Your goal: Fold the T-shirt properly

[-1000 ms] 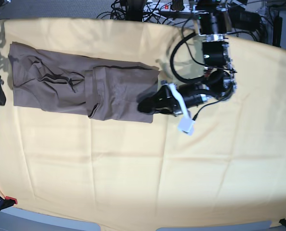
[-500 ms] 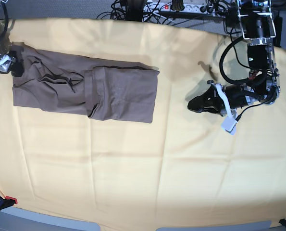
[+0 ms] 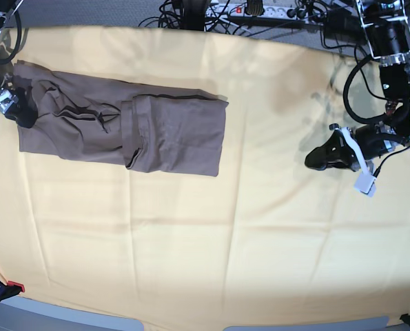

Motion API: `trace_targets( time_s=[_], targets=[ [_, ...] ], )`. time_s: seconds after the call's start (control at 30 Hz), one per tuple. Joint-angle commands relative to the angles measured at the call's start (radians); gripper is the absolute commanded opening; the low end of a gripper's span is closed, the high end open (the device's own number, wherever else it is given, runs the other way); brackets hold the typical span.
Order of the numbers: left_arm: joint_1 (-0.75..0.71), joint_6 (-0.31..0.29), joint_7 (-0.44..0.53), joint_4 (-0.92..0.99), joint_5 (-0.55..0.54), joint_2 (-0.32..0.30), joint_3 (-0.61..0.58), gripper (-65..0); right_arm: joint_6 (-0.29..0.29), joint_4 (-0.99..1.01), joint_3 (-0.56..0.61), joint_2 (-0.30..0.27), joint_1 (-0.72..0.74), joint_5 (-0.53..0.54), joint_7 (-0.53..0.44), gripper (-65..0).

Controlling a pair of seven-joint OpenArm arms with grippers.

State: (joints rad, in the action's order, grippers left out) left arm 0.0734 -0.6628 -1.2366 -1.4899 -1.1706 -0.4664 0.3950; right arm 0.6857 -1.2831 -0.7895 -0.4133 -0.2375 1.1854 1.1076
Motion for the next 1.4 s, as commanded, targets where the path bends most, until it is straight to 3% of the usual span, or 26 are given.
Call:
trace_targets(
  time_s=[0.0,0.13,0.27,0.37,0.5,0.7,0.87,1.07,1.17,1.23,1.37],
  targets=[
    [0.013,-0.003,0.015,-0.018,-0.03,-0.016,0.008,-65.0,0.002,-0.004,-0.002,-0.013,0.0,0.0,0.055,-21.1],
    [0.007,-0.003,0.016,-0.018,-0.044,-0.016,0.008,-65.0,0.012,-0.004,0.012,-0.016,0.002,0.133,0.173,-21.3],
    [0.007,-0.003,0.016,-0.018,-0.043,-0.016,0.008,-65.0,0.012,-0.004,0.055,-0.016,0.0,0.157,0.203,-23.4],
    [0.007,-0.003,0.016,-0.018,-0.044,-0.016,0.008,-65.0,0.012,-0.004,0.099,-0.016,0.0,0.156,0.203,-36.4],
    [0.007,-0.003,0.016,-0.018,-0.043,-0.016,0.008,-65.0,0.012,-0.006,0.103,-0.022,0.005,0.146,0.203,-65.0],
    [0.007,-0.003,0.016,-0.018,-0.044,-0.016,0.008,-65.0,0.012,-0.078,0.102,-0.072,0.004,0.14,0.206,-65.0],
    [0.007,-0.003,0.016,-0.018,-0.044,-0.021,0.008,-65.0,0.012,-0.204,0.083,-0.108,0.005,0.007,0.207,-65.0],
    [0.007,-0.003,0.016,-0.018,-0.043,-0.021,0.008,-65.0,0.012,-0.373,0.002,-0.108,0.002,-0.1,0.208,-65.0],
    [0.007,-0.003,0.016,-0.018,-0.043,-0.021,0.008,-65.0,-0.014,-0.479,-0.024,-0.104,-0.001,-0.074,0.216,-65.0],
    [0.007,-0.003,0.016,-0.018,-0.044,-0.021,0.008,-65.0,-0.04,-0.549,-0.024,-0.093,-0.003,-0.001,0.237,-65.0],
    [0.007,-0.003,0.015,-0.018,-0.043,-0.021,0.008,-65.0,-0.016,-0.673,-0.022,-0.011,-0.003,0.123,0.262,-65.0]
  ],
)
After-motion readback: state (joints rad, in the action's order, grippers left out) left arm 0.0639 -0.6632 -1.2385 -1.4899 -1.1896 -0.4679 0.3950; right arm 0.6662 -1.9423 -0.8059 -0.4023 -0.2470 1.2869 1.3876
